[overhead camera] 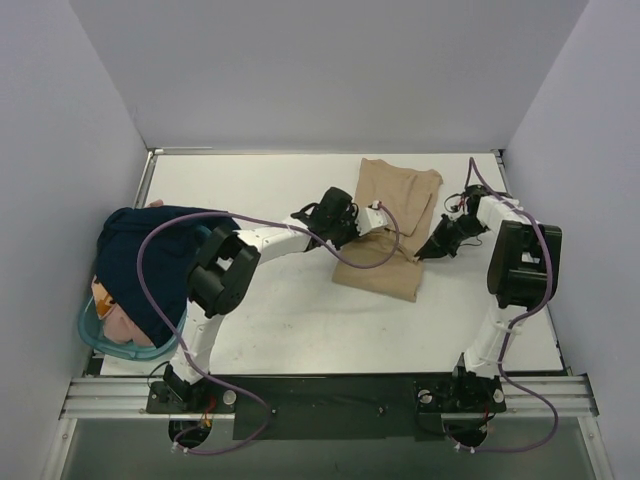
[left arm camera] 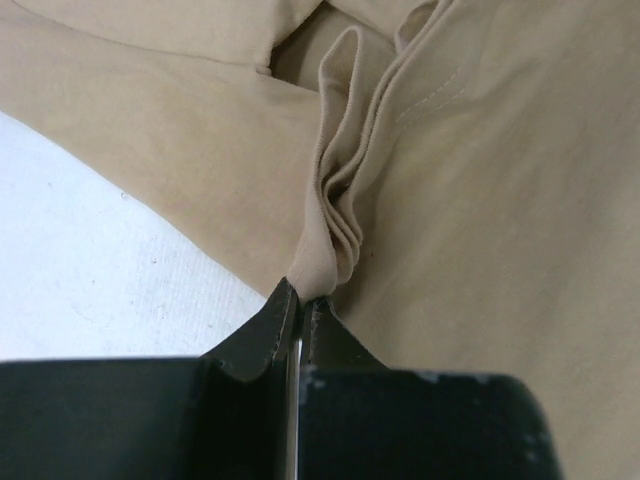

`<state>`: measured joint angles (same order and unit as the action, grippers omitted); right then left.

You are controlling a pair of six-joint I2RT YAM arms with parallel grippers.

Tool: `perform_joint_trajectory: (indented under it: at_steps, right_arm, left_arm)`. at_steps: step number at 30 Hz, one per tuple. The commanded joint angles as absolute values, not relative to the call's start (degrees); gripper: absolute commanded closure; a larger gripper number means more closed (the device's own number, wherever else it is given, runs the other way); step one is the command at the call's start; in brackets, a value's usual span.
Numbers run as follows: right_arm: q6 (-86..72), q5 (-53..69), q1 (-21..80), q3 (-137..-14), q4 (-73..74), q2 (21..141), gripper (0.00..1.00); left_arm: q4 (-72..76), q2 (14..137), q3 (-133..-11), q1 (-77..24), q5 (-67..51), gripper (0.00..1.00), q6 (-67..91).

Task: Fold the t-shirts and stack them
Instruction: Fold the folded rectangular tshirt in 1/3 of the way

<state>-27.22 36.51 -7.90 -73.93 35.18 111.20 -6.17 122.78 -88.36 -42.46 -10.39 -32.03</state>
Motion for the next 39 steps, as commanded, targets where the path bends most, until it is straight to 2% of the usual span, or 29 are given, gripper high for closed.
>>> perform_joint_trajectory:
  at_steps: [1, 3, 4, 5, 6, 8, 9, 12, 14, 17, 21, 26, 30, 34, 39]
  right_arm:
    - [-26.37, 36.65, -8.79, -77.43, 37.79, 113.46, 1.00]
    - [-26.37, 36.12, -9.40, -78.30, 37.79, 114.43, 0.91]
    - [-26.54, 35.95, -9.93, -78.75, 37.79, 114.96, 0.79]
    - [-26.54, 35.95, -10.19, -79.53, 37.88, 115.13, 0.74]
    - [-26.72, 35.69, -10.80, -80.06, 37.97, 115.14, 0.70]
    - [-26.54, 34.37, -11.51, -82.08, 37.88, 114.09, 0.68]
    - [-26.11, 32.97, -11.60, -83.83, 37.97, 113.56, 0.66]
    - [-24.18, 30.51, -10.64, -85.43, 38.58, 109.44, 0.65]
    - [-22.51, 29.01, -8.63, -83.68, 38.58, 106.36, 0.68]
    - [-20.66, 29.26, -4.14, -77.72, 37.01, 102.93, 0.87]
    - [-22.49, 32.08, -0.79, -74.53, 34.46, 105.89, 1.00]
    - [-23.03, 32.43, -0.97, -77.07, 33.40, 112.49, 1.00]
    - [-22.59, 29.80, -1.23, -77.43, 34.19, 114.52, 1.00]
    - [-21.97, 27.35, -0.44, -75.15, 35.59, 107.78, 1.00]
    - [-22.06, 25.05, 3.07, -63.76, 35.77, 96.61, 0.99]
  left_arm:
    - [-4.92, 123.75, -92.28, -41.31, -10.37, 1.00, -30.76]
    - [-5.10, 123.93, -92.46, -40.96, -10.46, 1.00, -30.76]
    - [-4.92, 123.93, -92.46, -41.04, -10.37, 0.93, -30.67]
    - [-4.75, 123.84, -92.63, -41.04, -10.20, 0.80, -30.59]
    - [-4.49, 123.75, -92.90, -41.04, -9.50, 0.63, -29.98]
    - [-5.09, 123.49, -94.48, -40.96, -8.44, 0.46, -29.80]
    - [-5.62, 123.31, -96.05, -40.87, -7.57, 0.43, -29.79]
    - [-6.76, 122.87, -99.22, -40.34, -6.51, 0.41, -30.15]
    - [-8.17, 122.61, -99.93, -40.17, -5.45, 0.41, -29.53]
    - [-14.38, 121.99, -100.81, -40.25, -8.94, 0.51, -27.87]
    - [-23.97, 120.50, -100.02, -40.96, -20.96, 0.57, -31.53]
    - [-27.68, 119.18, -94.67, -42.62, -26.89, 0.60, -36.47]
    - [-22.69, 118.57, -87.11, -44.20, -20.41, 0.61, -38.32]
    - [-22.67, 116.90, -84.46, -46.23, -16.44, 0.61, -41.66]
    - [-25.04, 113.56, -85.60, -47.72, -16.00, 0.60, -42.10]
